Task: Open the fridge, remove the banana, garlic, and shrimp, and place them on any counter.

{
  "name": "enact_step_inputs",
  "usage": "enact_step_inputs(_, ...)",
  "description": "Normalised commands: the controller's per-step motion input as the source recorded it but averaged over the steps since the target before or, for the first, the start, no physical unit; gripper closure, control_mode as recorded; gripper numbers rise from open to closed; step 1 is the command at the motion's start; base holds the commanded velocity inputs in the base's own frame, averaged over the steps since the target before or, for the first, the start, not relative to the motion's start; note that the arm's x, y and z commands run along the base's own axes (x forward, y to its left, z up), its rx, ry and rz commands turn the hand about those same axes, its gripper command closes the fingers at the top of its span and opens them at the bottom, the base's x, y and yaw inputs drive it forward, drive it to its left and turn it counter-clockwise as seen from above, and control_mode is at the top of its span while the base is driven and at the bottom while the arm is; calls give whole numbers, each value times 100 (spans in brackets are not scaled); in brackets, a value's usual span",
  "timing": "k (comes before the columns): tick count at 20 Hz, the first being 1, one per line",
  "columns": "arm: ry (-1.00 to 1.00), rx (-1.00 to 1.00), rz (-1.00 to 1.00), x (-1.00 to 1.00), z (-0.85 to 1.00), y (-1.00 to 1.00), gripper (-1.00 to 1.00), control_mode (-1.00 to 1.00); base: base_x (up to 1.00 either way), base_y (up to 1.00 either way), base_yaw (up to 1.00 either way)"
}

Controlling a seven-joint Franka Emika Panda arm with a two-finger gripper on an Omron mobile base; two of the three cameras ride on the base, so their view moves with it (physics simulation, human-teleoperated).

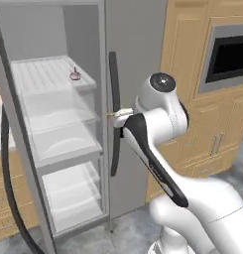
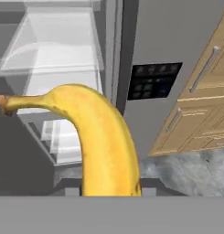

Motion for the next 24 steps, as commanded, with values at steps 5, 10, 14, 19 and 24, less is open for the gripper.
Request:
enact_step_inputs(5, 0, 0, 0, 0, 0, 0, 100, 100, -26, -10, -89)
enact_step_inputs(10, 0, 0, 0, 0, 0, 0, 100, 100, -31, -57, -75)
enact_step_inputs(14, 0, 0, 0, 0, 0, 0, 100, 100, -29, -76, -70)
enact_step_inputs(19, 0, 0, 0, 0, 0, 0, 100, 100, -19, -94, -65)
enact_step_inputs(24, 0, 0, 0, 0, 0, 0, 100, 100, -2, -100, -59)
